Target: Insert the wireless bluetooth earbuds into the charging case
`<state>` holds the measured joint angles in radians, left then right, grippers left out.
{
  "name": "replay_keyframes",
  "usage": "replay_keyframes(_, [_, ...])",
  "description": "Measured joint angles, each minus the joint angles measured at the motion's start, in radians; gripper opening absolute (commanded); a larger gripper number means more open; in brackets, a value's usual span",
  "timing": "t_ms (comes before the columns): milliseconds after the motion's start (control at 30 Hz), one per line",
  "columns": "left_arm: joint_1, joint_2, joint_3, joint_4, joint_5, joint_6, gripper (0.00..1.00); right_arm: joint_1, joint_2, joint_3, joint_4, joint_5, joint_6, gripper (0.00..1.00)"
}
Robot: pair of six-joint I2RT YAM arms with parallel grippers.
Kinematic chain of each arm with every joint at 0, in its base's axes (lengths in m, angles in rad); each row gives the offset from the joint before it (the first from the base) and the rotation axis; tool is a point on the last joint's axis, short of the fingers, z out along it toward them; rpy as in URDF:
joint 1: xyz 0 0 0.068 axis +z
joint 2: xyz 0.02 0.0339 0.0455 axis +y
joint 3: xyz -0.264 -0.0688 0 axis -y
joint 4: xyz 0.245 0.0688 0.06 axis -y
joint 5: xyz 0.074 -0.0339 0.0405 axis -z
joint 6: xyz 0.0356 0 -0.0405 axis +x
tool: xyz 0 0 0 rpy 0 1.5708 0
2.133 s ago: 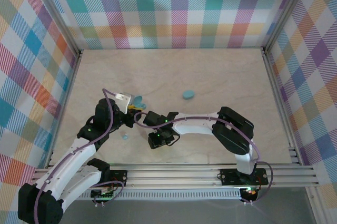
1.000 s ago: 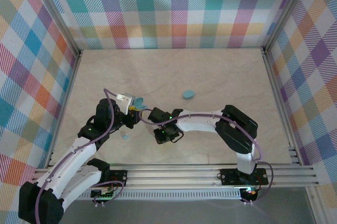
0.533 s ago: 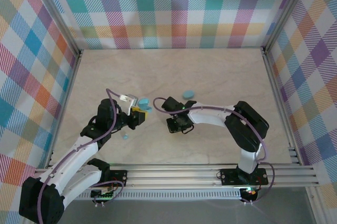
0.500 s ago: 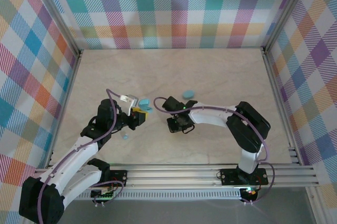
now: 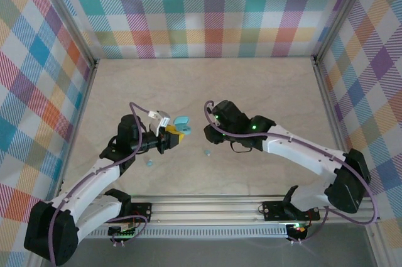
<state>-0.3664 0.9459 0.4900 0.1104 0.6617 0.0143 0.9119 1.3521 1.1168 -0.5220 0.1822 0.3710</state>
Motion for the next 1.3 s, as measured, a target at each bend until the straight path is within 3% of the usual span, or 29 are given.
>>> replay_keyframes(100, [0.0, 0.02, 0.019, -0.009, -0.017, 0.009, 0.02, -0.038, 0.037, -0.001, 0.007, -0.065, -0.013, 0.32])
replay_keyframes(233, [-0.002, 0.019, 0.02, -0.024, -0.028, 0.017, 0.02, -0.134, 0.145, -0.016, 0.032, -0.245, -0.068, 0.32])
replay_keyframes(467, [-0.004, -0.046, 0.001, -0.038, -0.057, 0.02, 0.02, -0.166, 0.343, 0.048, -0.032, -0.4, -0.33, 0.39])
replay_keyframes(833, [-0.004, -0.103, -0.069, -0.067, -0.118, 0.014, 0.02, -0.146, 0.436, 0.109, -0.087, -0.365, -0.651, 0.35])
replay_keyframes(1300, [-0.004, -0.132, -0.074, -0.093, -0.156, 0.001, 0.02, -0.087, 0.533, 0.156, -0.153, -0.332, -0.792, 0.42])
